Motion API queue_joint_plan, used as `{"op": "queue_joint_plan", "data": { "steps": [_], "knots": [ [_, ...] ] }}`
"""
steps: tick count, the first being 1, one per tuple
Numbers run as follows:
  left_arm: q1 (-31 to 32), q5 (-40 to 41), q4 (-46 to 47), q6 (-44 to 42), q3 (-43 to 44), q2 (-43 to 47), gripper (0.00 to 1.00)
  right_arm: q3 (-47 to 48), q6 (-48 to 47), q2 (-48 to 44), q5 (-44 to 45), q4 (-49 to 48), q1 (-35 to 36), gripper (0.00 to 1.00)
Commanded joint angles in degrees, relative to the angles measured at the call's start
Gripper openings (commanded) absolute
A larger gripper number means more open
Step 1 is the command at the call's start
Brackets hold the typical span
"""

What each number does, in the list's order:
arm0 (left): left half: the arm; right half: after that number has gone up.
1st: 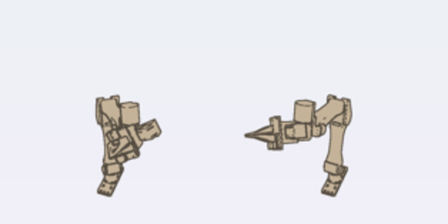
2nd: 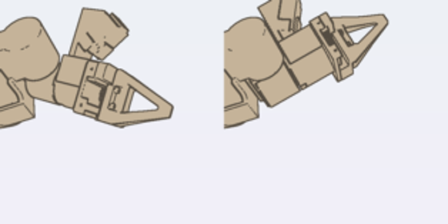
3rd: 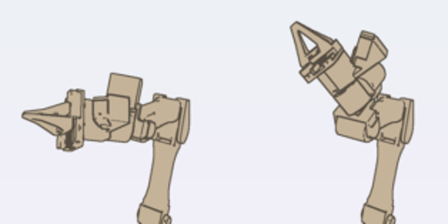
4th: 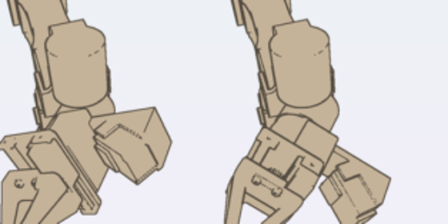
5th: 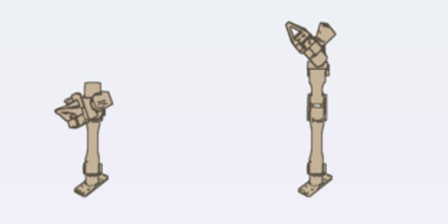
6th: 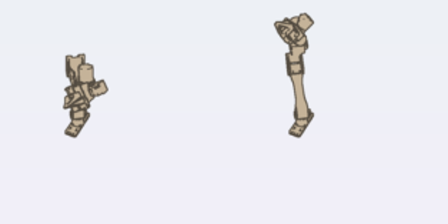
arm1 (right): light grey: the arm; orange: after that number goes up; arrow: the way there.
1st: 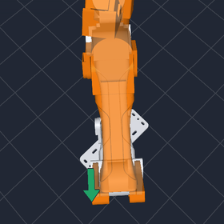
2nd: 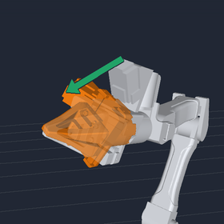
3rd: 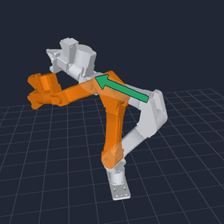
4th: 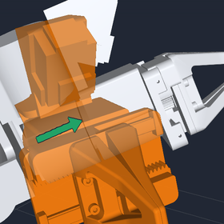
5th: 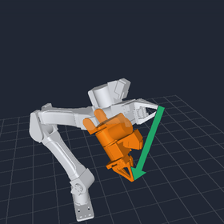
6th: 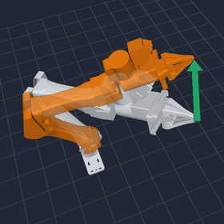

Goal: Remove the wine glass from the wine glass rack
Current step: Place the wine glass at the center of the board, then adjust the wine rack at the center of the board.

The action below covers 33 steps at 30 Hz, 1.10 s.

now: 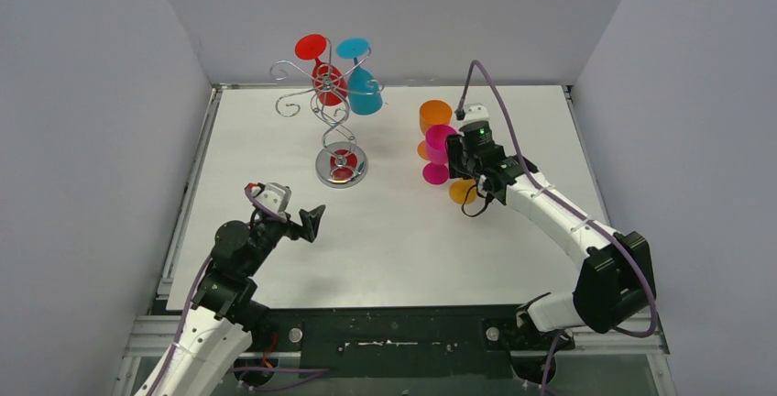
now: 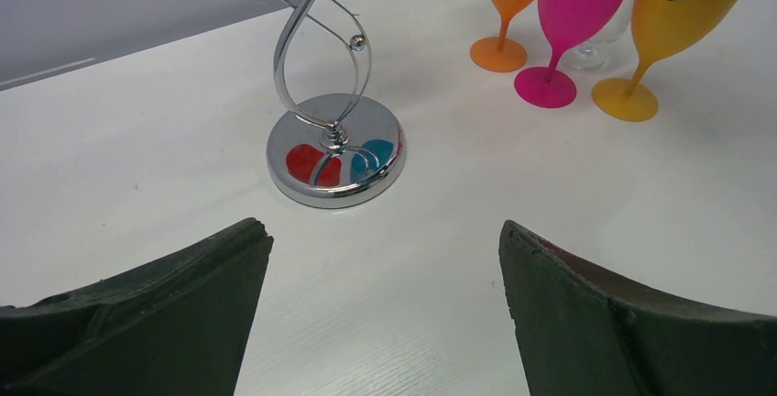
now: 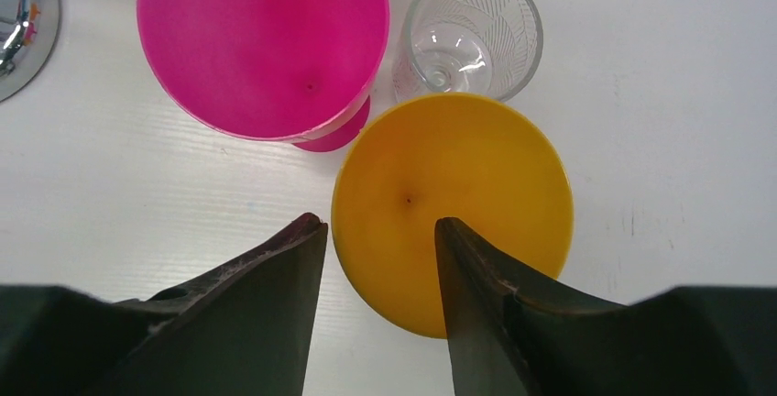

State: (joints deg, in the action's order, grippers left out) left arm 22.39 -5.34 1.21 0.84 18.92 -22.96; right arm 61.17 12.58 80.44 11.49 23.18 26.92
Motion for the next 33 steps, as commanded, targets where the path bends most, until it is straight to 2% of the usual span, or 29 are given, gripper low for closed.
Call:
{"op": "queue_joint_plan", "data": {
  "steps": [1,9,13,16,20,29,33],
  "knots": [
    [-0.38,-1.15,0.68,-0.58,1.3,-0.11,0.94,3.95,-1.18,-2.56,-0.72,-0.34,-0.48,0.5],
    [-0.6,-1.34,0.94,-0.52,1.25,-0.15,0.94,7.15,-0.6,-8.64,-4.29,-2.12,-0.47,0.67],
    [-0.77,-1.63,1.05,-0.58,1.25,-0.15,0.94,8.17,2.44,-11.12,-6.24,-7.14,-0.47,0.76],
    [-0.96,-1.77,1.12,-0.58,1.29,0.06,0.94,9.3,4.94,-11.07,-11.95,-12.53,-0.5,0.82],
    [-0.95,-1.78,1.01,-0.53,1.22,0.57,0.94,13.67,7.62,-6.05,-23.84,-17.31,-0.46,0.86],
    [-1.29,-1.92,0.97,-0.55,1.21,1.39,0.94,26.53,14.19,7.98,-35.43,-24.66,-0.43,0.89],
    [-1.39,-2.26,0.88,-1.96,1.25,1.38,0.94,32.67,15.08,13.98,-48.71,-27.6,-0.08,0.92]
  ]
}}
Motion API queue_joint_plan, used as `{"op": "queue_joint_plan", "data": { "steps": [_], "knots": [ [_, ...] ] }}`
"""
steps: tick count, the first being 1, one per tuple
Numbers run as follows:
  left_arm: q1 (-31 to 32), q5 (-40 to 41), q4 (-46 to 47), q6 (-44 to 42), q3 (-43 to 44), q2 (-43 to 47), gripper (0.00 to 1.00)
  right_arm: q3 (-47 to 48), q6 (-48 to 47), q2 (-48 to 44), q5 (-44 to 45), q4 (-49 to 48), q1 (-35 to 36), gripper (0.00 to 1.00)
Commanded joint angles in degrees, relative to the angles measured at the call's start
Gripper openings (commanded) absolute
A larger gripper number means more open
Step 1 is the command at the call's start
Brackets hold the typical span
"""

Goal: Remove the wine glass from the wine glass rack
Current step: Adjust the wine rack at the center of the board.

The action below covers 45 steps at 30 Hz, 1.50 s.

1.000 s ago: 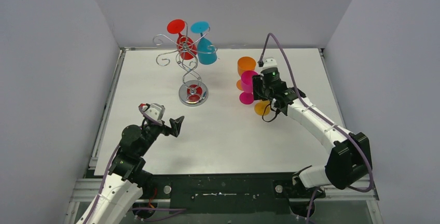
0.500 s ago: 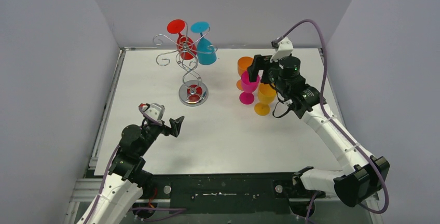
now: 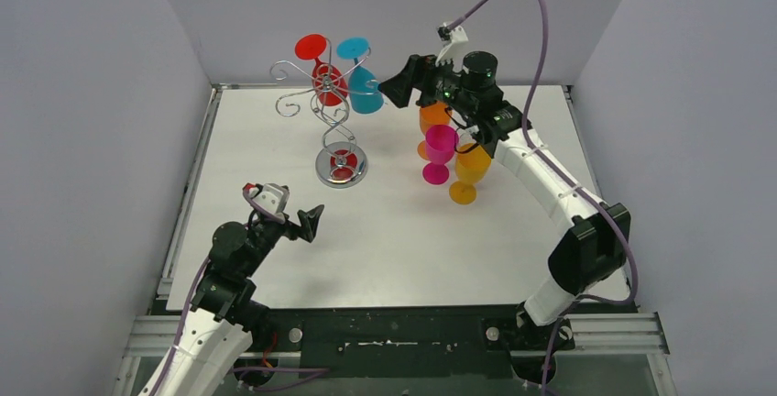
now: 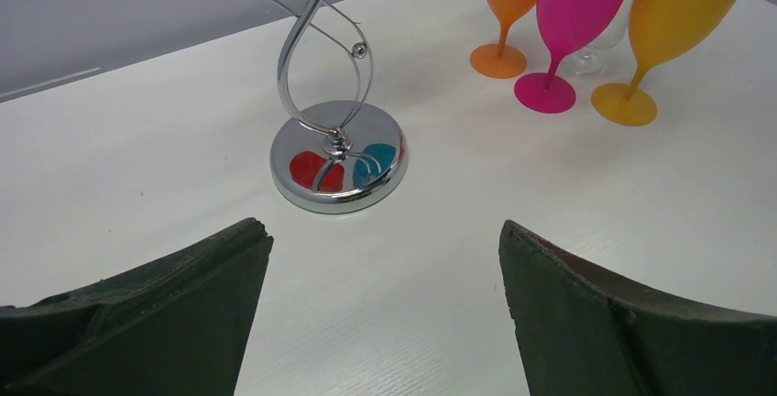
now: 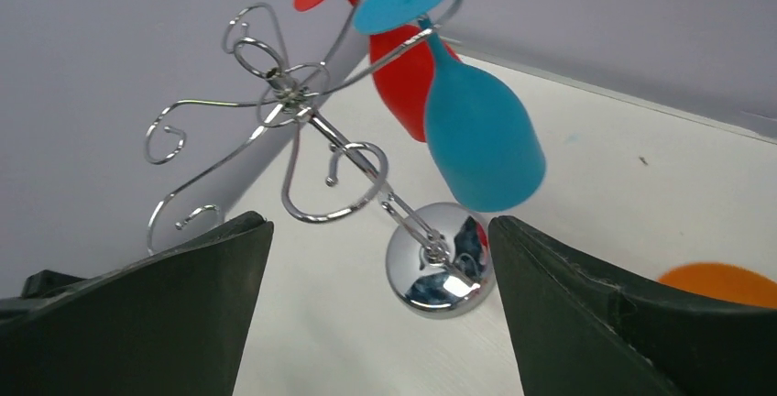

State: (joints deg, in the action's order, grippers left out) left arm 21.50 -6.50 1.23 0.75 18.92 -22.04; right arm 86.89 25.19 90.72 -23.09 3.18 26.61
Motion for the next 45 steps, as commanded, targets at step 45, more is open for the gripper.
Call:
{"op": "queue_joint_plan", "data": {
  "steps": [45],
  "knots": [
    [-3.17,-5.92,1.68,-2.35,1.3,-0.98,0.94,33.02,-15.25,19.28,4.76,16.94,10.5,0.98]
  ]
}}
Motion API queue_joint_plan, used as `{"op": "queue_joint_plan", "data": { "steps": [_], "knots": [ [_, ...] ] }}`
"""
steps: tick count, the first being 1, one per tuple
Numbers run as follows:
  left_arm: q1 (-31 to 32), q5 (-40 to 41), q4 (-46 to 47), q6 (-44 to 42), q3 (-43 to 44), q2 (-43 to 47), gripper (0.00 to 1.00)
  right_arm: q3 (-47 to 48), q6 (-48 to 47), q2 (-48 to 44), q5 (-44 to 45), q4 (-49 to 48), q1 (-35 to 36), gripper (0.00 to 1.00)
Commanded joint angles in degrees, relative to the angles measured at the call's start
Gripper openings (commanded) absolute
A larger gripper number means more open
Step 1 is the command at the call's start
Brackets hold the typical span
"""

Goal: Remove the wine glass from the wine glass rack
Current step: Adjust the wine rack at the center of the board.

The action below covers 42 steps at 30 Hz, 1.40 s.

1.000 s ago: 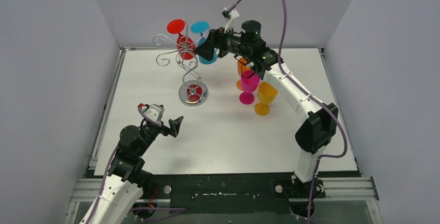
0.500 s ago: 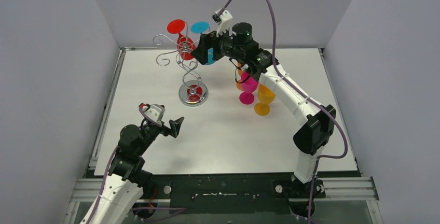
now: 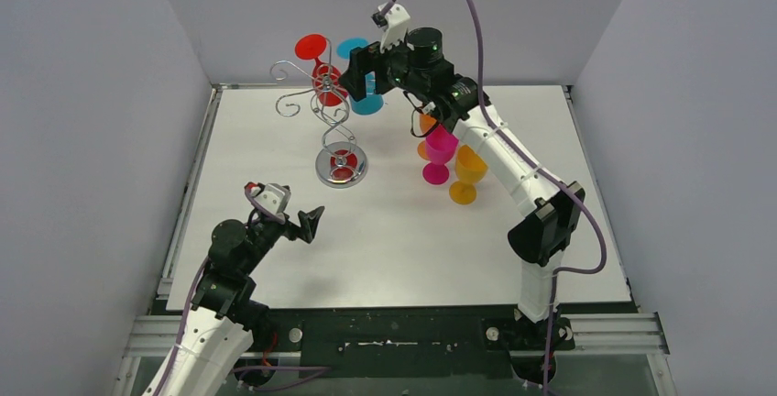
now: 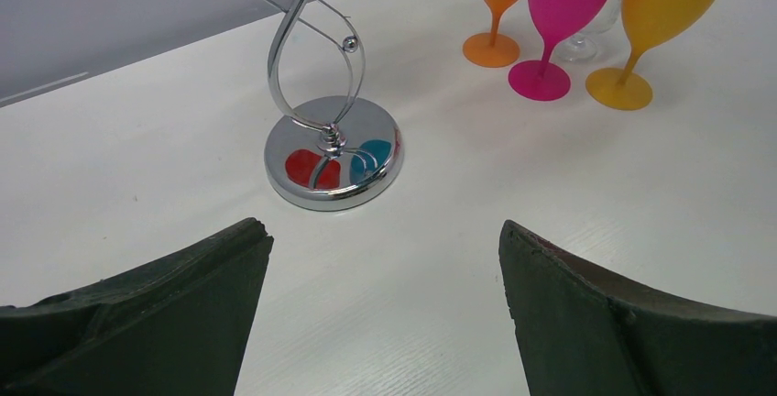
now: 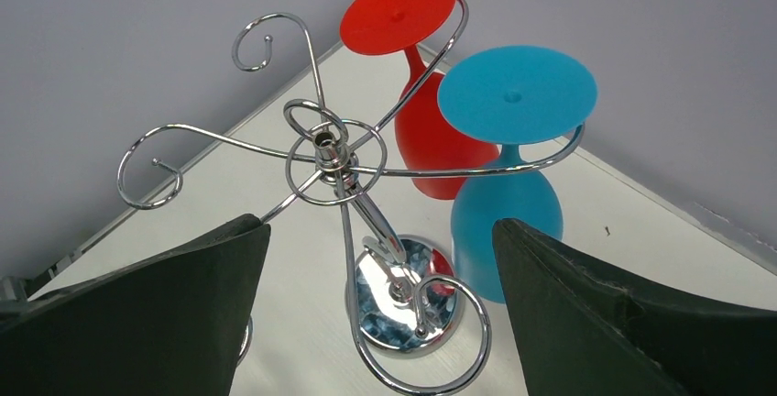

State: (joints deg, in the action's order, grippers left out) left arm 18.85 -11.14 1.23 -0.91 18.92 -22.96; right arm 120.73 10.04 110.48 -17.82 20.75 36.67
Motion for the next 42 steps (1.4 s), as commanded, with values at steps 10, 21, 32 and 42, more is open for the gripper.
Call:
{"op": "queue_joint_plan", "data": {
  "steps": [10,21,32,42],
  "knots": [
    [-1.12,-1.87,2.04,-0.4,1.17,-0.25,0.94,-3.19,0.97,-1.35,-1.61,0.96,0.6,0.96],
    [-1.49,-1.52,1.96,-0.5,1.3,0.05,0.94,-6.63,2.53,-3.48,-3.25,0.45,1.74,0.92],
    [-1.63,-1.58,1.96,-0.5,1.21,0.37,0.94,-7.4,3.35,-4.35,-2.48,1.35,4.25,0.91],
    [-1.72,-1.52,1.97,-0.5,1.21,0.39,0.94,-8.05,3.72,-5.37,-0.54,1.24,7.58,0.91]
  ]
}}
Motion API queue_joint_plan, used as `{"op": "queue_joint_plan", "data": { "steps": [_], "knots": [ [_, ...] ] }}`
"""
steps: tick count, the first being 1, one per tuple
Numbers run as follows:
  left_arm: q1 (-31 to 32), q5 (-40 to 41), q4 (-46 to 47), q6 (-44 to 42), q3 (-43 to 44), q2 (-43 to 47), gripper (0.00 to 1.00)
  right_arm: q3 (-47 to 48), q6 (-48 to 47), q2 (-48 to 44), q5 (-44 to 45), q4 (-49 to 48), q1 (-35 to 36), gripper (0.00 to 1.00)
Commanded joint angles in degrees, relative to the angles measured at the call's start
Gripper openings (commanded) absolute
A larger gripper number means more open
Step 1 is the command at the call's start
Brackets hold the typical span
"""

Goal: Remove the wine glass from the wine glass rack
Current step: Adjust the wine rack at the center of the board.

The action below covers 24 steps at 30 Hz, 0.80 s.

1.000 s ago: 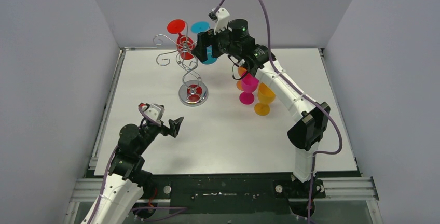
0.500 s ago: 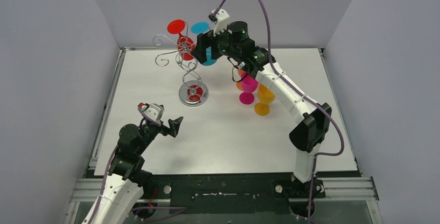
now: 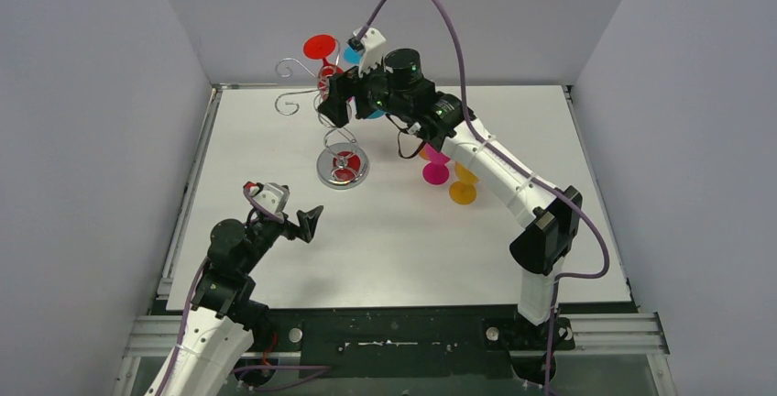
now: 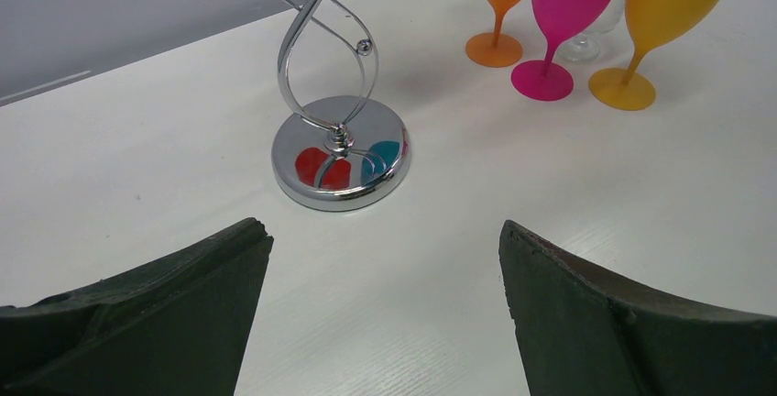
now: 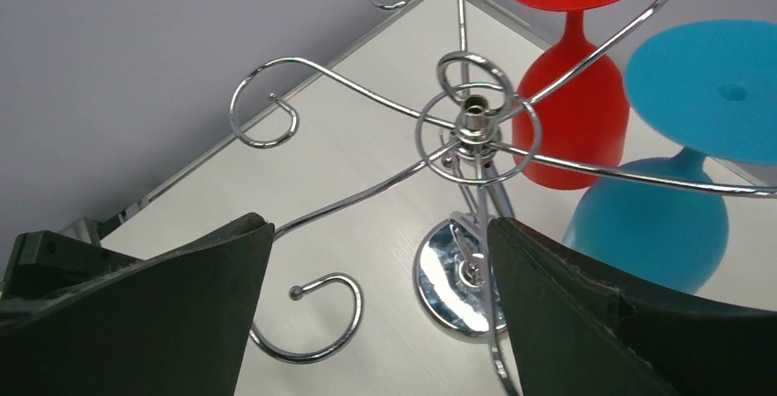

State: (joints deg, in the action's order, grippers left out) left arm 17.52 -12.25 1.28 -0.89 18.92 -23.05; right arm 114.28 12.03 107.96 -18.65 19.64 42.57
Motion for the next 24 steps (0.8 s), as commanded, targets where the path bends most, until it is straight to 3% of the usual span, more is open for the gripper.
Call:
{"op": "queue_joint_plan", "data": {
  "steps": [1,17,24],
  "knots": [
    [-0.46,-0.42,1.9,-0.47,1.21,0.59,0.94,-1.6,1.56,-2.92,0.9,2.26,1.82,0.91],
    [-0.55,-0.75,1.9,-0.5,1.12,0.73,0.94,3.45,-7.65,-3.87,13.29,-2.68,1.73,0.98],
    [-0.63,-1.14,1.9,-0.61,1.14,0.77,0.94,0.37,-4.5,-4.22,17.94,0.13,-0.75,1.0]
  ]
}}
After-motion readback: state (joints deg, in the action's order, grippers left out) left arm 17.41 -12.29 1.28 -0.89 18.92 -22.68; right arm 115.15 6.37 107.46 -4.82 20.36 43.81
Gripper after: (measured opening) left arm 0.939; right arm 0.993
